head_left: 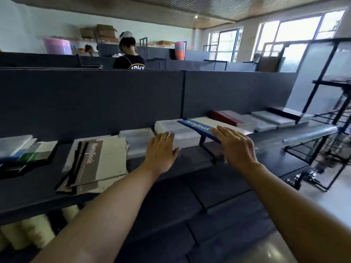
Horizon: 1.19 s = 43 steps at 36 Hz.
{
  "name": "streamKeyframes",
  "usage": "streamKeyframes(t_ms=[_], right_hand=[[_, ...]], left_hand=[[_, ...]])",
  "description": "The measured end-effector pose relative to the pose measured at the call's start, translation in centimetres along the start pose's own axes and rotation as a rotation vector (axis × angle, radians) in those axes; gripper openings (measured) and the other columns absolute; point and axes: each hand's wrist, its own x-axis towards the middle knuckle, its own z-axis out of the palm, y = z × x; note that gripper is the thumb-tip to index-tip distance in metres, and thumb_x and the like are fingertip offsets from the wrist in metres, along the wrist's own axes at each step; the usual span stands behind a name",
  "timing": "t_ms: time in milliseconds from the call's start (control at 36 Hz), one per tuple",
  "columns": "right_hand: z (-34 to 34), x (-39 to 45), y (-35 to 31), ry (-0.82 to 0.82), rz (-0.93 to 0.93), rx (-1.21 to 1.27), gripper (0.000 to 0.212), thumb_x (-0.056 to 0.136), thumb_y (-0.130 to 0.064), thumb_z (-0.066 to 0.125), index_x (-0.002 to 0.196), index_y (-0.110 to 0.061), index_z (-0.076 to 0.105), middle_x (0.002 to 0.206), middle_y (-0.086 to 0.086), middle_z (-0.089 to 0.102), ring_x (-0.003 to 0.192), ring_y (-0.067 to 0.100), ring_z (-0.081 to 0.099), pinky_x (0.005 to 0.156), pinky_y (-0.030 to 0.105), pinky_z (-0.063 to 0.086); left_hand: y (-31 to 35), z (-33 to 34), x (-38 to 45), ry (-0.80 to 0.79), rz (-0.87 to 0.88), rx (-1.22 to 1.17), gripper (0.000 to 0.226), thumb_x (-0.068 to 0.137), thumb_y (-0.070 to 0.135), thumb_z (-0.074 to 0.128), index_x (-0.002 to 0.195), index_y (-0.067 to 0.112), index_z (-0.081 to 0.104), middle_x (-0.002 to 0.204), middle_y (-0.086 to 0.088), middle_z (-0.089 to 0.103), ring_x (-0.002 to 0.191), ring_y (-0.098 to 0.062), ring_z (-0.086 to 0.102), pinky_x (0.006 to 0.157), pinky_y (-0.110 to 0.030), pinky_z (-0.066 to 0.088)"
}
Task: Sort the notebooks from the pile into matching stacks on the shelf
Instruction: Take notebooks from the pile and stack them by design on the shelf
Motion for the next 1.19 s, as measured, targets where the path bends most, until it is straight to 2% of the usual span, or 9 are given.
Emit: streamKeyframes(t_ms=[194,333,500,667,778,1000,1083,1139,1194], right_hand=[[-3.0,-6.2,10.7,0.000,0.094,-0.107,0.060,0.045,0.006,0.089,0.102,-0.008,0.074,0.099,0.012,0.073,0.078,0.029,0.072,0.056,0.039,0.057],[-4.1,-9.3,16.6,0.016,0.211,-0.146,0.059,0.046,0.012,0.084,0.101,-0.008,0.074,0.099,0.013,0.073,0.078,0.032,0.072,0.053,0.044,0.056],[-4.6,-11.9,23.7,-0.052,0.295,-0.220,0.063,0.046,0.008,0.088,0.105,-0.008,0.073,0.103,0.014,0.072,0.084,0.034,0.071,0.060,0.048,0.058],[-4.0,-12.5,30.3,-0.060,0.303,-0.318,0.060,0.052,0.017,0.079,0.106,-0.009,0.073,0.103,0.015,0.072,0.085,0.036,0.071,0.060,0.050,0.057],[-2.8,-12.0,35.4,-0.077,0.306,-0.370,0.064,0.046,0.012,0.086,0.105,-0.011,0.074,0.101,0.013,0.072,0.081,0.035,0.071,0.058,0.049,0.057],[-0.2,-11.9,45.1,-0.055,0.314,-0.378,0.052,0.055,0.009,0.082,0.103,-0.011,0.075,0.101,0.010,0.073,0.083,0.030,0.072,0.061,0.041,0.058],[0.9,-11.9,48.8,-0.047,0.296,-0.383,0.047,0.060,0.009,0.073,0.102,-0.012,0.074,0.101,0.008,0.073,0.085,0.028,0.072,0.061,0.038,0.058],[1.5,-11.7,51.3,-0.057,0.277,-0.391,0.040,0.073,-0.001,0.050,0.102,-0.013,0.075,0.099,0.006,0.073,0.083,0.027,0.072,0.059,0.037,0.058],[2.1,-11.4,53.9,-0.047,0.258,-0.376,0.051,0.074,-0.009,0.031,0.100,-0.013,0.075,0.097,0.006,0.074,0.081,0.026,0.073,0.055,0.036,0.058]], left_hand=[[10.7,3.4,2.5,-0.064,0.098,-0.021,0.057,0.099,0.042,0.041,0.148,0.015,0.029,0.152,-0.007,0.030,0.139,-0.026,0.028,0.113,-0.037,0.021],[17.6,5.4,5.5,-0.141,0.168,-0.035,0.056,0.099,0.041,0.041,0.147,0.012,0.030,0.156,-0.009,0.022,0.142,-0.029,0.021,0.115,-0.040,0.017],[25.4,8.2,10.1,-0.131,0.297,-0.071,0.054,0.100,0.041,0.038,0.148,0.016,0.028,0.151,-0.006,0.029,0.137,-0.027,0.029,0.111,-0.037,0.021],[31.0,11.5,15.7,-0.163,0.321,-0.122,0.059,0.101,0.044,0.034,0.152,0.018,0.021,0.159,-0.007,0.016,0.145,-0.026,0.015,0.117,-0.039,0.012],[34.2,13.6,20.0,-0.154,0.337,-0.136,0.058,0.101,0.044,0.035,0.151,0.017,0.024,0.157,-0.007,0.021,0.143,-0.026,0.020,0.115,-0.038,0.015],[40.5,17.9,26.7,-0.168,0.363,-0.151,0.055,0.100,0.045,0.037,0.148,0.019,0.029,0.155,-0.006,0.025,0.140,-0.026,0.026,0.114,-0.038,0.020],[43.1,19.9,28.8,-0.170,0.374,-0.147,0.053,0.100,0.043,0.038,0.147,0.020,0.032,0.155,-0.006,0.026,0.140,-0.024,0.026,0.115,-0.037,0.022],[45.1,20.9,30.2,-0.149,0.371,-0.143,0.054,0.100,0.043,0.039,0.148,0.020,0.031,0.155,-0.005,0.026,0.141,-0.023,0.026,0.116,-0.037,0.020],[47.1,21.8,31.6,-0.127,0.358,-0.147,0.054,0.100,0.042,0.040,0.148,0.020,0.032,0.155,-0.005,0.027,0.141,-0.023,0.026,0.116,-0.035,0.019]])
